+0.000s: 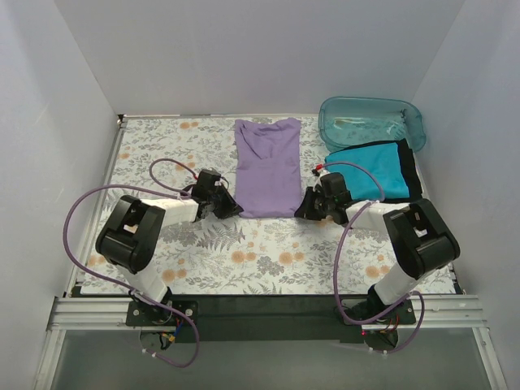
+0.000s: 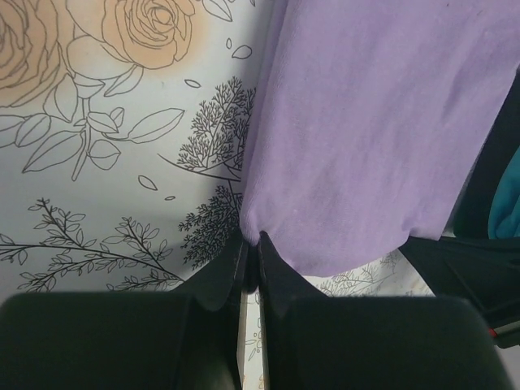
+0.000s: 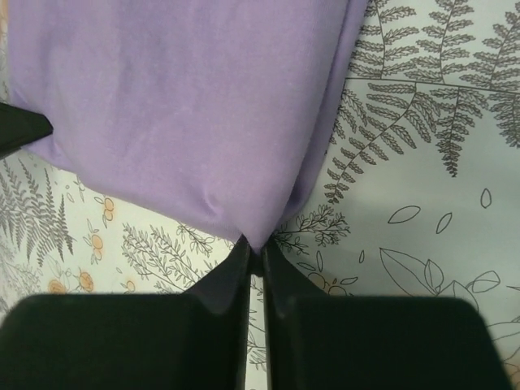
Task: Fold and stack the t-shirts
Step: Fold the tshirt
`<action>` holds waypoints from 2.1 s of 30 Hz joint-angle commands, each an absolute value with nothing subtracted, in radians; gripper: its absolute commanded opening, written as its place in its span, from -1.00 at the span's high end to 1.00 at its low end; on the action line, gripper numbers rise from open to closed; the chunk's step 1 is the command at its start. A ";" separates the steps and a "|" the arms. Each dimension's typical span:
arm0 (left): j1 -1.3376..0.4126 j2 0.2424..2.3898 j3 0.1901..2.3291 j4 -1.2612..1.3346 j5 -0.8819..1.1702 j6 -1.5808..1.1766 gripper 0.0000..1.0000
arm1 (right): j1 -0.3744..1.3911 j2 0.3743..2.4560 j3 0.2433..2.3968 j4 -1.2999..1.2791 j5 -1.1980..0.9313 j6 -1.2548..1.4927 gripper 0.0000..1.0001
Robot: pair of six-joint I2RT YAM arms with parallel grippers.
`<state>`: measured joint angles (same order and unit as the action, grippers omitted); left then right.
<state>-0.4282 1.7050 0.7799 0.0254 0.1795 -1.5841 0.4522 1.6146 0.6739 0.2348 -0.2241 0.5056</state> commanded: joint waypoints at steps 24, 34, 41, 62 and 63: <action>-0.847 0.739 0.506 -0.555 0.158 -1.859 1.00 | 0.787 0.547 0.431 -0.420 -0.078 0.646 0.97; -0.831 1.001 0.814 -0.633 -0.118 -1.876 1.00 | 0.785 0.822 0.722 -0.370 0.181 0.523 0.97; -0.603 1.167 0.936 -0.565 -0.002 -1.793 1.00 | 0.683 1.038 0.908 -0.272 0.141 0.379 0.97; -0.354 1.638 1.275 -0.508 0.041 -1.712 1.00 | 0.399 1.707 1.407 -0.133 -0.202 0.268 0.97; -0.338 1.660 1.287 -0.512 0.057 -1.707 1.00 | 0.393 1.738 1.445 -0.133 -0.218 0.270 0.97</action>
